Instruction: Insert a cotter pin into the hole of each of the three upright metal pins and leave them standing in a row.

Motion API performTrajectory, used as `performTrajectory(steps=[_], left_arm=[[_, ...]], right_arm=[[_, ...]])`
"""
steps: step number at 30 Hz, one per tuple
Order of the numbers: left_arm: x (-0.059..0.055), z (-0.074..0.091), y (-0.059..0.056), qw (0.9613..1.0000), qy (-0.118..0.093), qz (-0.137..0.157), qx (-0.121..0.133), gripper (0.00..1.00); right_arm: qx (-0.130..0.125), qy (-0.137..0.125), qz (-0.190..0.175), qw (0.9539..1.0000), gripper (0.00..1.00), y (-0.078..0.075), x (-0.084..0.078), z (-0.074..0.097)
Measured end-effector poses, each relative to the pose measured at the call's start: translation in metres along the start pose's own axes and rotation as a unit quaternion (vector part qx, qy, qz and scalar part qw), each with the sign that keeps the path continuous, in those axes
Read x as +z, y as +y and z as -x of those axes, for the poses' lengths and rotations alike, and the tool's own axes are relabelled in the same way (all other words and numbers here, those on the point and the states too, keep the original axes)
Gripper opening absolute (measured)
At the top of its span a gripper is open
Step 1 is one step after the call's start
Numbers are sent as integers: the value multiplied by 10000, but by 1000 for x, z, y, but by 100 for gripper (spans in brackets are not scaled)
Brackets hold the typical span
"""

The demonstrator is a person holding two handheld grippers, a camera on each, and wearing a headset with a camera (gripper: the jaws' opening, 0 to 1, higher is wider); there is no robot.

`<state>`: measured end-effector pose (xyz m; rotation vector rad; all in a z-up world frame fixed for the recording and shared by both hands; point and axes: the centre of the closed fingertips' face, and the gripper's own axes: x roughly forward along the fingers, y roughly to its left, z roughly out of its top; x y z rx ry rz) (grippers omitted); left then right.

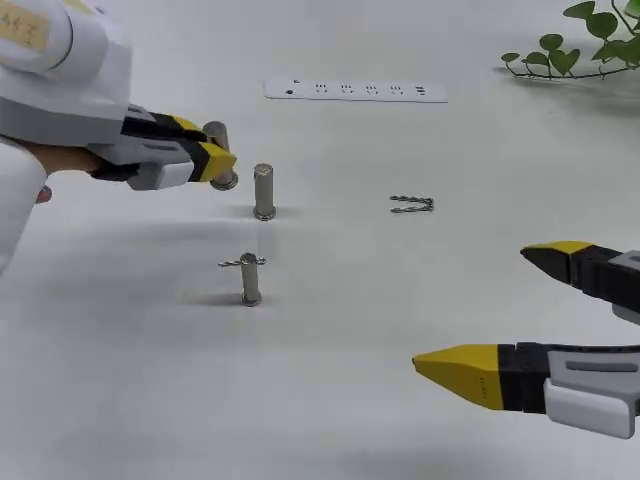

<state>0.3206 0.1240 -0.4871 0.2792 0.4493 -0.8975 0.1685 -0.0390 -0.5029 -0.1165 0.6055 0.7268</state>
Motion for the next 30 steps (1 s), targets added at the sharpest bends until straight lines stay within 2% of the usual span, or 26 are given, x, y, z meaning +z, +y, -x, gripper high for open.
performTrajectory(steps=[1,2,3,4,5,9,11,14,15,18,19,21,26,30], left_arm=[[7,2,-12,9998,-41,-159,-74,9],[9,3,-15,9997,-47,-199,-99,9],[17,9,-31,9997,-51,-196,-160,9],[21,10,-36,9996,-74,-197,-191,9],[22,7,-36,9993,-127,-247,-255,9],[35,12,-62,9983,-253,-372,-363,9],[40,14,-77,9978,-326,-343,-461,9],[41,11,-89,9973,-328,-356,-560,9],[40,12,-97,9973,-312,-235,-626,9],[36,9,-109,9970,-285,-246,-672,9],[34,8,-118,9969,-263,-230,-699,9],[28,3,-124,9968,-222,-59,-761,9],[11,-5,-138,9960,-113,-25,-888,9],[-2,-11,-149,9952,32,-183,-964,9]], right_arm=[[14,-10,-1,10000,92,1,0,0],[16,-12,-1,10000,92,1,0,0],[24,-26,0,10000,92,2,0,0],[35,-32,-2,10000,92,2,0,0],[47,-29,-14,10000,92,3,-1,0],[79,-10,-37,10000,92,4,-3,2],[77,-50,-71,9999,93,4,-3,5],[92,-84,-91,9999,93,5,-4,7],[92,-97,-95,9999,93,5,-4,8],[80,-116,-109,9998,93,4,-4,10],[71,-125,-120,9998,93,4,-4,11],[64,-144,-124,9998,94,4,-4,13],[33,-171,-140,9998,94,3,-5,16],[32,-171,-144,9997,94,4,-6,17]])
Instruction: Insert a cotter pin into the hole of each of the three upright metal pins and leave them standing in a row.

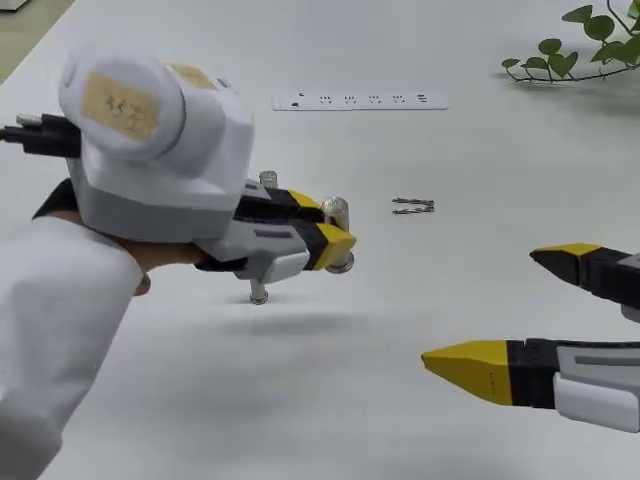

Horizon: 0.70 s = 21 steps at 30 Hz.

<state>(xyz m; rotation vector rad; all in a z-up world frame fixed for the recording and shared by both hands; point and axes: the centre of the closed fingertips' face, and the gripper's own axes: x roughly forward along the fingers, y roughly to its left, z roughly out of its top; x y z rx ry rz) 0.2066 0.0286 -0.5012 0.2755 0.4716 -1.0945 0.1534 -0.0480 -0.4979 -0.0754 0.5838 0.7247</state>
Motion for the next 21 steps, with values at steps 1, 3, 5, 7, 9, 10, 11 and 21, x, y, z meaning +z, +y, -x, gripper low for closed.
performTrajectory(steps=[1,3,5,7,9,10,11,21], left_arm=[[-3,-3,0,10000,17,-13,-17,9],[-8,-6,-3,10000,36,50,-56,9],[-12,-10,-6,9999,79,51,-53,9],[-18,-13,-9,9998,176,-25,-58,9],[-23,-17,-10,9997,222,-37,-72,9],[-24,-18,-11,9997,233,-18,-87,9],[-27,-20,-12,9996,249,1,-96,9],[-48,-34,-18,9985,522,-63,-125,9]], right_arm=[[-2,3,-2,10000,94,0,-1,0],[8,-1,-9,10000,94,1,-1,0],[11,6,-16,10000,94,1,-2,0],[20,3,-23,10000,94,1,-3,1],[42,-15,-38,10000,94,2,-3,1],[55,-25,-48,10000,94,2,-3,2],[63,-36,-74,9999,94,2,-4,2],[28,18,-141,9999,93,1,-8,3]])
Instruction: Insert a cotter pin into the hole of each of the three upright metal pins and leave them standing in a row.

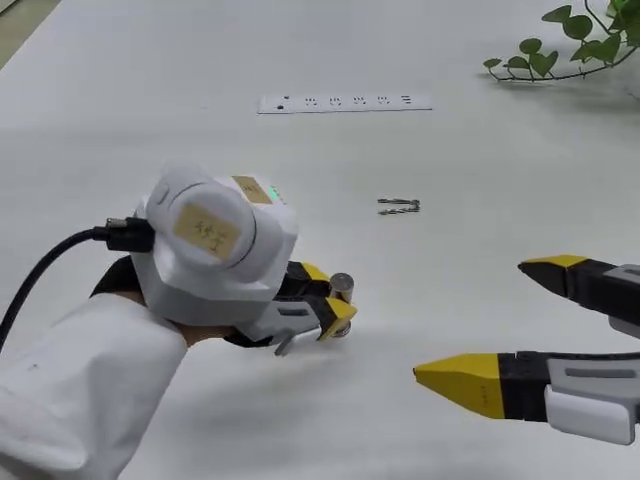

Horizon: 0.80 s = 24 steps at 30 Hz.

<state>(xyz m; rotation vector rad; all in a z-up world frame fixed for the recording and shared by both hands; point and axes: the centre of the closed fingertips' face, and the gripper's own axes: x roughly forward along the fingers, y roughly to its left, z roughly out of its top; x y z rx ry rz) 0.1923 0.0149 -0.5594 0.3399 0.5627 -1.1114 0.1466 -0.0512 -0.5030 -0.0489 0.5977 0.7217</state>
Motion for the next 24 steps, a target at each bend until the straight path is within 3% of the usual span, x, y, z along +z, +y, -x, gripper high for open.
performTrajectory(steps=[11,18,24], left_arm=[[-17,-12,-5,9997,191,-172,11,9],[-15,-13,-7,9998,83,-192,5,9],[-17,-11,-8,9995,-167,-237,-80,10]], right_arm=[[129,45,-54,9999,93,5,-4,-1],[170,112,-46,9998,93,5,-7,-3],[167,136,-23,9998,93,5,-8,-2]])
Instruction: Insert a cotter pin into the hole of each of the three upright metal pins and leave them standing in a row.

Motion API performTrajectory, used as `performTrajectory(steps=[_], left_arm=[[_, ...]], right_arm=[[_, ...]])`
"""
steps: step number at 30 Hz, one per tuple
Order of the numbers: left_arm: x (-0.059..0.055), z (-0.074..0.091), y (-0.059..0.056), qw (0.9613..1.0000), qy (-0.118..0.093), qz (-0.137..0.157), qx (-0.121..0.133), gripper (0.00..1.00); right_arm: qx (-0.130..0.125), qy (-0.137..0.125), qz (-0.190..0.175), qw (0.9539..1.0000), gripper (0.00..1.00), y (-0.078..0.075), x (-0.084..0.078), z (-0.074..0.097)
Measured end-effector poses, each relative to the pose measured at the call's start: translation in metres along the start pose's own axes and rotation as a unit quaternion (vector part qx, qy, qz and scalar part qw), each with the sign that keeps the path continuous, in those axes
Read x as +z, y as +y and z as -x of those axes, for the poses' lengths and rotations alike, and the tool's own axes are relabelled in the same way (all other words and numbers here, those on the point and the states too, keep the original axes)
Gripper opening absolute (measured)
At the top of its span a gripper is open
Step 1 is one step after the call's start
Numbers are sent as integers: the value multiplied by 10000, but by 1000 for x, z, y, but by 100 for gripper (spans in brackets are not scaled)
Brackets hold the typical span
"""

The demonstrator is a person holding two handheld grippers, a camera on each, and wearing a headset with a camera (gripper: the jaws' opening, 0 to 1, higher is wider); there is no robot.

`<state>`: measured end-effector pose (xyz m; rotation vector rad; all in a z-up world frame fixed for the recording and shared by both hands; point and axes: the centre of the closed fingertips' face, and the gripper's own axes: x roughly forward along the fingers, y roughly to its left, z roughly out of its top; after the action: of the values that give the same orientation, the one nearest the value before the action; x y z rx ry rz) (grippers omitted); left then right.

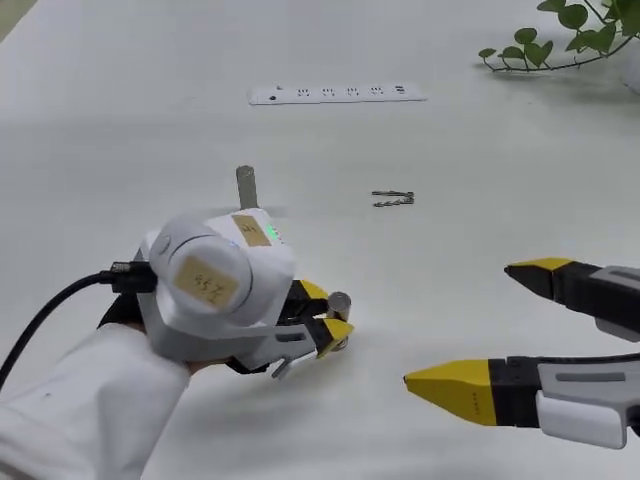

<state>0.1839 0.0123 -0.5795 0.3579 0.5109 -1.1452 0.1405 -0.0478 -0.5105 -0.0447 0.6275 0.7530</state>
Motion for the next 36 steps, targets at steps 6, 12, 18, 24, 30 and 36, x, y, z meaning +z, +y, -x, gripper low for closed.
performTrajectory(steps=[6,12,18,24,30,36], left_arm=[[2,-1,0,9999,-79,-132,59,10],[16,10,-1,9992,-390,90,-41,18],[24,26,-11,9965,-617,441,-337,36],[14,42,-22,9961,-570,466,-494,48],[14,55,-36,9921,-704,789,-669,69],[17,62,-36,9920,-789,807,-568,97]], right_arm=[[-5,12,10,10000,93,-1,-1,0],[-36,18,12,10000,93,-1,0,0],[-24,45,21,10000,92,-1,-1,0],[-15,65,21,10000,92,0,-1,0],[-13,103,20,9999,92,0,-3,0],[25,169,45,9998,91,0,-5,-3]])
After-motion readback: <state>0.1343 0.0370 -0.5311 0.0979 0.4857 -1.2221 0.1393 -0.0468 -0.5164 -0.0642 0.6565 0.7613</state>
